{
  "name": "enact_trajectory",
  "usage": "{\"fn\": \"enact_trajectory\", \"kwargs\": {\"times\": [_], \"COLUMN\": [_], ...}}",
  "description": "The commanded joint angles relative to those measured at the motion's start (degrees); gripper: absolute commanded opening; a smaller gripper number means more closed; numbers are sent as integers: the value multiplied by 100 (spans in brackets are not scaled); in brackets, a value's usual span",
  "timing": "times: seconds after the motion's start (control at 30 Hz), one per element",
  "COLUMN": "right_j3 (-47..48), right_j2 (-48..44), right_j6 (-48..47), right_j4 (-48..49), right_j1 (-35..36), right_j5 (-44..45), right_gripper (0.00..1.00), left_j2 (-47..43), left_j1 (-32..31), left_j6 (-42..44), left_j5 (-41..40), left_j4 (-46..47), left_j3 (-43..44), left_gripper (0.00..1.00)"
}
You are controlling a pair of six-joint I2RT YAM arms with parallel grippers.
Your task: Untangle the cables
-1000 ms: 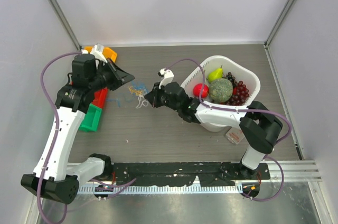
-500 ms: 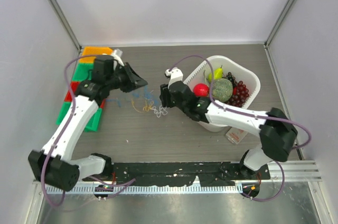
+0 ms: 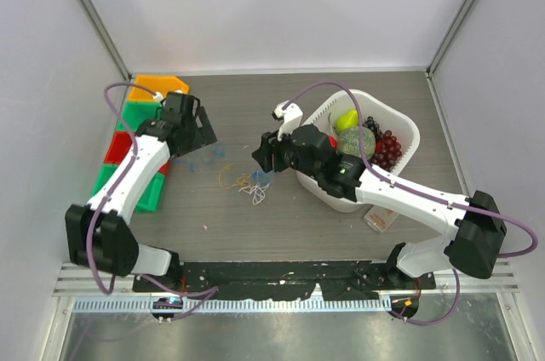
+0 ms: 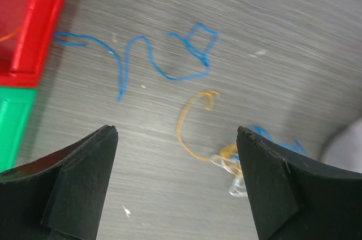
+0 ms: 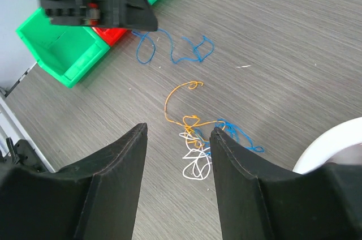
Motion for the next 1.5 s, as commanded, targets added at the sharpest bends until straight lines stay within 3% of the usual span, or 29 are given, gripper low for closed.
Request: {"fn": "enact_trajectory", "kwargs": {"times": [0.0,0.13,0.27,0.3,0.4,0.43,0.57,0.83,1.07,1.13,1.47], "right_j3": [119,58,23,23,102,128,453,1655,1877,1877,1341], "right_j2": [-122,-219,-246,-237,-132,-96,290,1151,1310,1302,1029], "right_j6": [-99,-64,-64,-55,-108,-143,-372,93,419,900,1360], "right_j4": [198,198,198,198,189,171,-92,-329,-146,-66,725], "right_j1": [19,10,10,10,10,10,-104,-658,-1061,-1184,-1220], "right_j5": [-197,-240,-258,-249,-276,-363,-1046,-1998,-2384,-2490,-2631], "right_gripper": [54,54,54,54,54,54,54,56,57,57,55], "left_j2": [1082,2006,2298,2377,2308,2142,1141,-390,-1225,-1357,-1499], "left_j1": [156,279,358,411,481,481,481,481,481,481,473], "left_j6": [419,455,533,586,814,876,1297,1448,1009,930,560], "left_j5": [-966,-1001,-783,-572,52,193,1158,2970,3771,3868,4255], "left_j4": [-227,-191,131,124,36,1,-279,-912,-887,-817,-728], "left_j3": [348,515,464,489,595,569,498,691,1157,1262,1562], "left_gripper": [90,89,83,72,2,0,0,0,0,0,0]}}
